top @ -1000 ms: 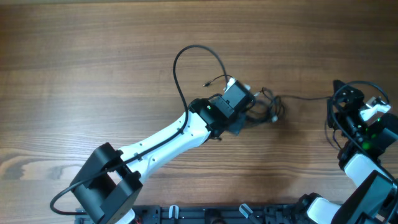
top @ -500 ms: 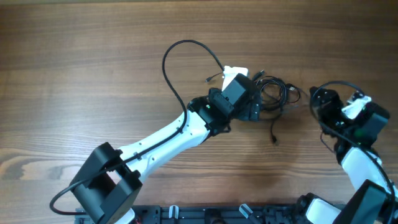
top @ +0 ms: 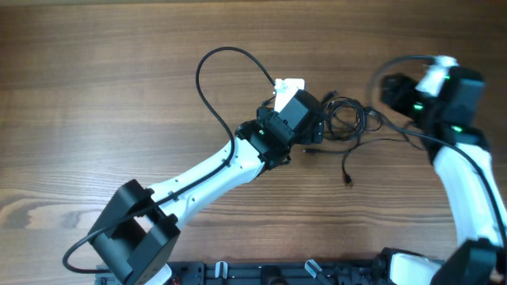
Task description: Untangle cables
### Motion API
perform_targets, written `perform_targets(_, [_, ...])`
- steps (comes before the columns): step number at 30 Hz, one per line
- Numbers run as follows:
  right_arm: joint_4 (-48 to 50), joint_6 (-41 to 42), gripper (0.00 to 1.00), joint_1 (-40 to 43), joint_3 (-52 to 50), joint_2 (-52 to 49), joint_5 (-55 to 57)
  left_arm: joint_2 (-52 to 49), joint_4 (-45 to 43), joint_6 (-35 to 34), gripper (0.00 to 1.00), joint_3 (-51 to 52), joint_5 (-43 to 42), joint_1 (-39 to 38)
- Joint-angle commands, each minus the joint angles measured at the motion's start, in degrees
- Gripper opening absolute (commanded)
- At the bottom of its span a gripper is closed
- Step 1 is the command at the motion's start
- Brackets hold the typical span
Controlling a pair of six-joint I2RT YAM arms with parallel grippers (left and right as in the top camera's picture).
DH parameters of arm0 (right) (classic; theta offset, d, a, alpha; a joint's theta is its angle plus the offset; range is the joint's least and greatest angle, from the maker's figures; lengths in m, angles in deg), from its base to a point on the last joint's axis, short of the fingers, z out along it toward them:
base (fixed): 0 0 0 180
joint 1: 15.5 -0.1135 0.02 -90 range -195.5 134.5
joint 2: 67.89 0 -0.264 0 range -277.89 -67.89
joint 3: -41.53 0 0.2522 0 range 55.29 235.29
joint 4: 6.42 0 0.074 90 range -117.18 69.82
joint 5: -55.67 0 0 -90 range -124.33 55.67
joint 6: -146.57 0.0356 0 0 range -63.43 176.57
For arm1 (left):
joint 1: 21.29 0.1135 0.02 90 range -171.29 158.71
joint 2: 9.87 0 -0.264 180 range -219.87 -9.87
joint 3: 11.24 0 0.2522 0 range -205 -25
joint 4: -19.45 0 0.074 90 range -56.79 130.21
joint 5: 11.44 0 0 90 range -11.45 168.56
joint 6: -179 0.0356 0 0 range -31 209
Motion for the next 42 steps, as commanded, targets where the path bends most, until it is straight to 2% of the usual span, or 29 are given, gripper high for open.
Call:
perform_targets(1, [3.96,-9.92,0.58,-5.99,0.42,-9.64,2.6,-0.35,0.09,-0.37,1.0,-0.22,1.18,0.15])
perform_targets(3, [6.01,-11.43,0.4,-6.95,1.68,-15.1,4.22,-0.35,0.09,-0.37,1.0,-0.22,1.18,0.15])
perform_targets(5, [4.83,-14.97,0.46,-6.97,6.62,-23.32,2.1,-0.35,0.98,-0.37,1.0,-0.22,1.18,0.15])
perform_targets(8, [3.69,-19.1,0.45,-7.02,9.05,-26.58,2.01,-0.35,0.37,-0.37,1.0,-0.22,1.2,0.15])
perform_targets(11, [0.17,-23.87,0.32,-7.02,9.03,-26.62,2.67,-0.35,0.5,-0.37,1.0,-0.22,1.2,0.15])
perform_targets(13, [-0.52,-25.18,0.31,-7.02,9.01,-26.64,2.69,-0.35,0.5,-0.37,1.0,-0.22,1.18,0.15])
perform_targets(17, [-0.55,-25.14,0.3,-6.99,9.01,-26.64,2.69,-0.35,0.48,-0.37,1.0,-0.22,1.18,0.15])
perform_targets(19, [-1.77,-25.09,0.13,-6.99,8.94,-26.69,2.69,-0.35,0.5,-0.37,1.0,-0.22,1.18,0.15])
perform_targets(22, [-1.07,-23.26,0.04,-6.95,7.8,-29.11,2.69,-0.35,0.48,-0.37,1.0,-0.22,1.18,0.15])
perform_targets(25, [-3.8,-15.39,0.04,-6.12,9.64,-27.02,0.94,-0.35,0.5,-0.37,1.0,-0.22,1.18,0.15])
perform_targets(28, [-12.33,-15.19,0.04,-5.75,12.76,-17.44,-4.59,-0.35,0.5,-0.37,1.0,-0.22,1.18,0.15])
perform_targets(30, [-15.58,-8.15,0.15,-5.75,12.79,-11.82,-1.29,-0.35,0.5,-0.37,1.0,-0.22,1.18,0.15])
perform_targets(32, [-19.28,2.43,0.47,-5.75,12.79,-7.91,4.28,-0.35,0.5,-0.37,1.0,-0.22,1.18,0.15])
perform_targets(34, [-22.6,10.21,0.61,-5.77,12.79,-6.69,4.61,-0.35,0.28,-0.37,1.0,-0.22,1.2,0.15])
perform_targets(35, [-23.89,12.72,0.72,-5.77,12.72,-6.73,4.61,-0.35,-1.4,-0.37,1.0,-0.22,1.18,0.15])
perform_targets(36, [-24.74,16.22,0.77,-5.77,12.35,-7.02,4.28,-0.35,-1.9,-0.39,1.0,-0.22,1.16,0.15])
perform_targets(37, [-25.27,17.55,0.77,-5.84,11.78,-7.23,2.73,-0.35,-1.9,-0.37,1.0,-0.22,1.16,-0.02])
perform_targets(39, [-24.9,18.82,0.64,-6.58,10.43,-7.96,2.03,-0.35,-1.84,-0.37,1.0,-0.22,1.18,0.0])
perform_targets(42, [-20.83,23.39,0.61,-8.41,9.4,-10.23,2.03,-0.35,-1.7,-0.37,1.0,-0.22,1.16,0.0])
